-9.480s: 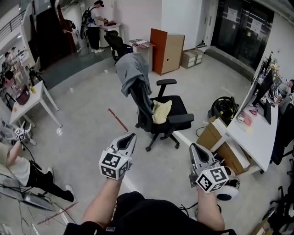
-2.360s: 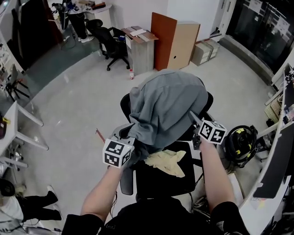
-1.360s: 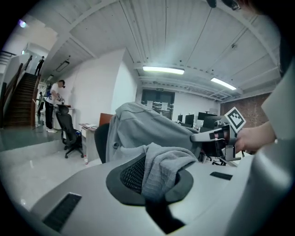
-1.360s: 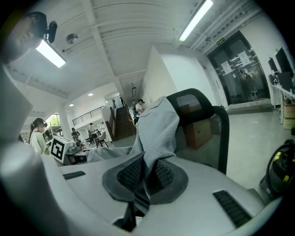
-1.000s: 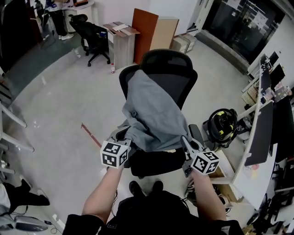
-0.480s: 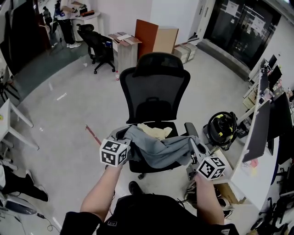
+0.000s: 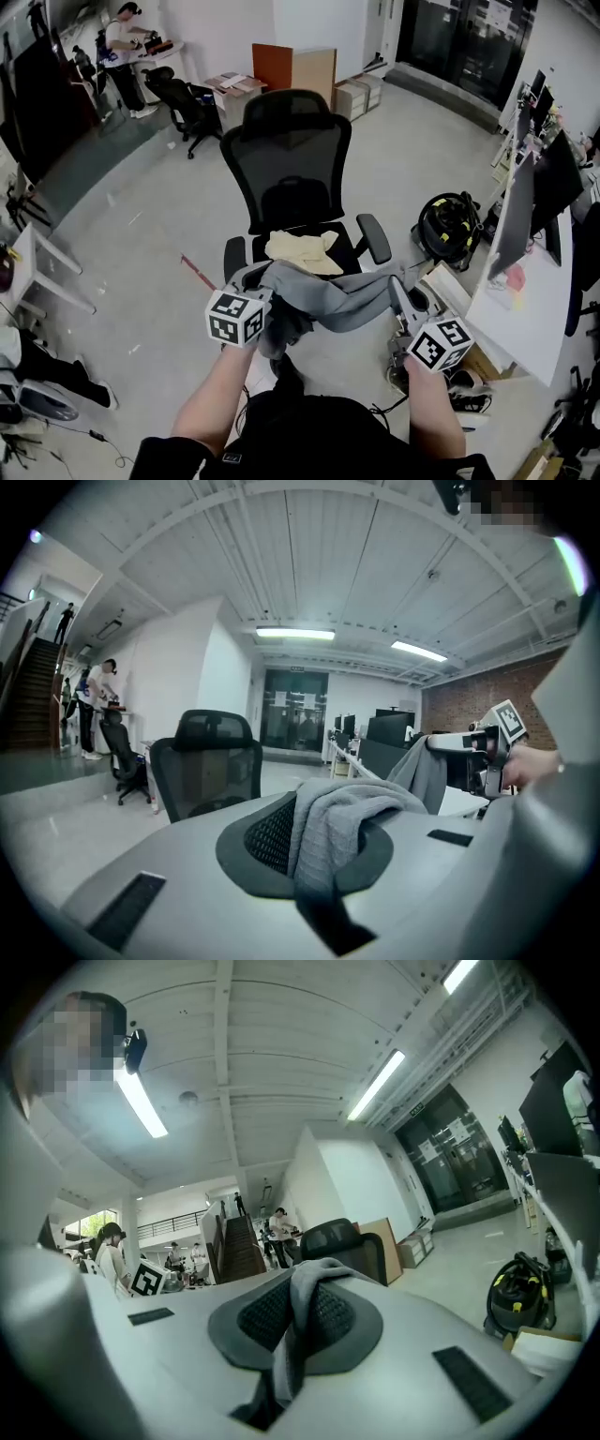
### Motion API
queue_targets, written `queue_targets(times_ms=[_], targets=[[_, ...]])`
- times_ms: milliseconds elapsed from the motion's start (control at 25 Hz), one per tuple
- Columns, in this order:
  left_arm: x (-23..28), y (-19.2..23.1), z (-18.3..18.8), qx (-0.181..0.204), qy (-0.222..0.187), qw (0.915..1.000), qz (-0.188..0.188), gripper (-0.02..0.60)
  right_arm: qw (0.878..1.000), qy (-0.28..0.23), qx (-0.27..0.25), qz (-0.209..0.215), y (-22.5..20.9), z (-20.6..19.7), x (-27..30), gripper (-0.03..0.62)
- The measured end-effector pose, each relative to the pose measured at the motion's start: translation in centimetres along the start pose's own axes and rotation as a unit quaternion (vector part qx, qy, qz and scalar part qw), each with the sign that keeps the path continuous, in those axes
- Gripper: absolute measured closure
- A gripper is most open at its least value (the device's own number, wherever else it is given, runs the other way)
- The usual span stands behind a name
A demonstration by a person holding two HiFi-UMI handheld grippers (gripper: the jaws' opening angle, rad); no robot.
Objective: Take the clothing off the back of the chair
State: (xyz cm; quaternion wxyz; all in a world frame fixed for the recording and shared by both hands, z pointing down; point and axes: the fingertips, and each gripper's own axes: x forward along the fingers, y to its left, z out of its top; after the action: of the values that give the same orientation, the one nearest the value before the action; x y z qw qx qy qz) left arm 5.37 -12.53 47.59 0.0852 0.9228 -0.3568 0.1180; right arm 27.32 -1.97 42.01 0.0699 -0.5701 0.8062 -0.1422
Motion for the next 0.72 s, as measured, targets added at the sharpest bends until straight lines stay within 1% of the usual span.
queue_targets(times_ms=[120, 200, 240, 280, 360, 400, 440, 560, 640, 720], targets=[[-1.7, -3.2, -0.2, -0.003, 0.001, 1.0, -0.003, 0.566, 1.0, -0.012, -0.009, -0.012, -0.1, 0.7, -4.5, 0.571], [-2.7, -4.8, 0.3, 0.006, -0.002, 1.0, -0.003, 0.565, 0.999, -0.026, -0.013, -0.026, -0.5, 1.5, -7.0, 0.571], [-3.1, -5.5, 0.9, 0.02, -0.005, 0.9998, -0.003, 0.565, 0.999, -0.033, -0.015, -0.032, -0.7, 2.1, -7.9, 0.571], [-3.4, -6.0, 1.6, 0.045, -0.008, 0.9989, -0.003, 0.566, 0.998, -0.04, -0.02, -0.035, -0.7, 2.7, -8.4, 0.571], [-3.8, -6.8, 3.4, 0.101, -0.016, 0.9947, -0.006, 0.565, 0.998, -0.049, -0.03, -0.03, -0.1, 3.8, -8.3, 0.571], [-4.1, -6.9, 4.3, 0.117, -0.022, 0.9928, -0.009, 0.566, 0.998, -0.05, -0.034, -0.024, 0.6, 4.1, -7.9, 0.571], [-4.4, -6.8, 5.1, 0.123, -0.029, 0.992, -0.012, 0.566, 0.998, -0.052, -0.037, -0.017, 1.3, 4.5, -7.3, 0.571], [-5.6, -5.4, 7.5, 0.119, -0.049, 0.9916, -0.007, 0.566, 0.997, -0.069, -0.042, 0.005, 3.5, 6.0, -5.0, 0.571], [-6.7, -3.6, 8.6, 0.122, -0.06, 0.9908, 0.006, 0.566, 0.995, -0.08, -0.053, 0.018, 5.1, 7.1, -3.0, 0.571], [-8.3, -1.1, 9.0, 0.121, -0.067, 0.99, 0.029, 0.566, 0.993, -0.087, -0.068, 0.031, 7.1, 8.0, -0.9, 0.571]])
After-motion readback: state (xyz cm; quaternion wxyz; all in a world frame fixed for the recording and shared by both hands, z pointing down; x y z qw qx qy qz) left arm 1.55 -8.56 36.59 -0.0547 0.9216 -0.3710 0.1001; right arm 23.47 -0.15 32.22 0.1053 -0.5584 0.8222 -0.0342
